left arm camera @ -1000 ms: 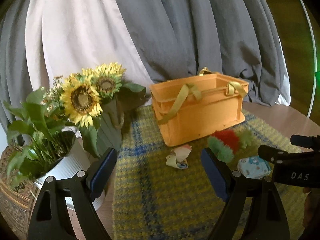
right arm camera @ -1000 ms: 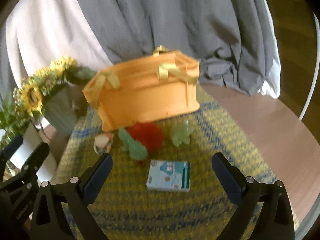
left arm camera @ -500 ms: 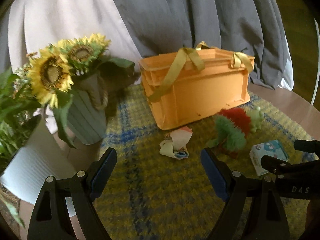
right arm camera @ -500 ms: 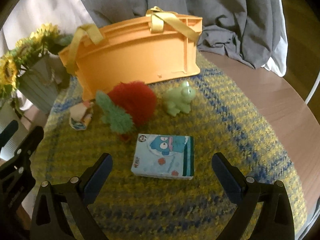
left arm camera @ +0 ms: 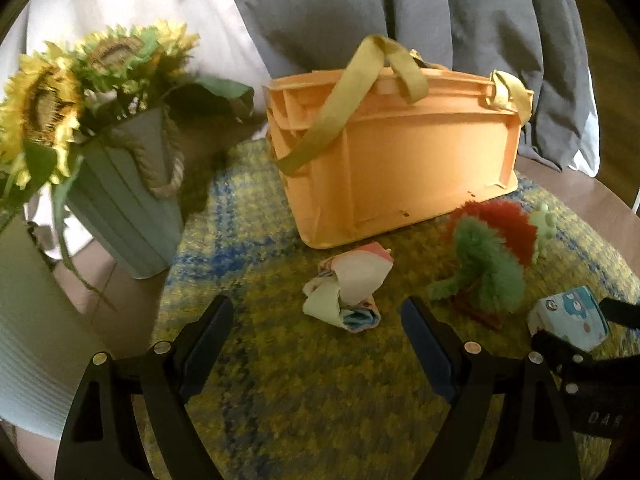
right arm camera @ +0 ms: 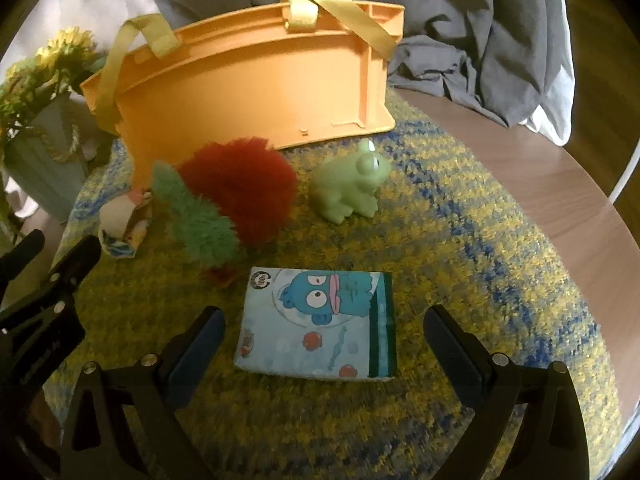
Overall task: Organize soft objects
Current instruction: 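Grasp the folded cloth with the left tool while the right tool grasps the blue tissue pack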
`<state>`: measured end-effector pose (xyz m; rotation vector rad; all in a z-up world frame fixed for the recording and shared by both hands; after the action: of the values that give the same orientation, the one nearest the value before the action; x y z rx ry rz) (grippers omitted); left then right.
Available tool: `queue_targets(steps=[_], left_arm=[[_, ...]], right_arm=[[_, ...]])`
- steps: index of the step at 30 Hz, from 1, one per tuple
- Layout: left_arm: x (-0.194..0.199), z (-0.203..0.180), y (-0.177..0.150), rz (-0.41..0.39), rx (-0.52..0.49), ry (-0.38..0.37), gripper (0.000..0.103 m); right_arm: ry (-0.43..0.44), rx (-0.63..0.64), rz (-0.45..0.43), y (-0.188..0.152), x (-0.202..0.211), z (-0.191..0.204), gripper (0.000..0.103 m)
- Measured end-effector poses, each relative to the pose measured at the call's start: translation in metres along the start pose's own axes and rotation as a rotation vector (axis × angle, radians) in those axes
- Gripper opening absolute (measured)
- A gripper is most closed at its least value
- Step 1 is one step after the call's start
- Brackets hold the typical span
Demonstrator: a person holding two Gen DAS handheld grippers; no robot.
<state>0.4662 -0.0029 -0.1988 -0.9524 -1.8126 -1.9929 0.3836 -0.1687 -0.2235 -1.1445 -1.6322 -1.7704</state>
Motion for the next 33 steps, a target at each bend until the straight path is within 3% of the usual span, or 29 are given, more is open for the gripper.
queue_targets(steps=[8,13,16,21,33], left_arm=[[-0.028,-0.005,0.004,0.077,0.008,-0.009,0.084],[-0.043,-0.009,0.005,0.120,0.009,-0.016,0.068],[-0.047,-0.011,0.004,0.140,0.007,-0.029,0.048],[-0.044,-0.012,0.003,0.127,-0.006,-0.027,0.038],[-0.007,-0.015,0.005,0.073,-0.025,-0.003,0.035]], right_arm=[[-0.013,-0.027,0.035,-0.001,-0.009,0.000,0.100],[-0.041,-0.007,0.027,0.002,-0.008,0.003,0.089],[-0.034,-0.010,0.037,0.003,-0.010,0.003,0.078],[-0.036,0.001,0.035,0.003,-0.010,0.003,0.074],[-0.004,0.015,-0.009,0.000,0.004,-0.004,0.073]])
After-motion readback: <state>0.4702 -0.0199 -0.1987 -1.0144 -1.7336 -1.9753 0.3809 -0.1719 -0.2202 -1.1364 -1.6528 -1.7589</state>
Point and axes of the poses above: each gripper's, at about its wrist camera, not at the fingertips, and x roughly against the way its jaws point, z to its left, y to its top, the point moved 4 cm from there along -x, roughly the way its jaws point, and after that the axes turned 10 degrees about x, right-handed, at the moved point
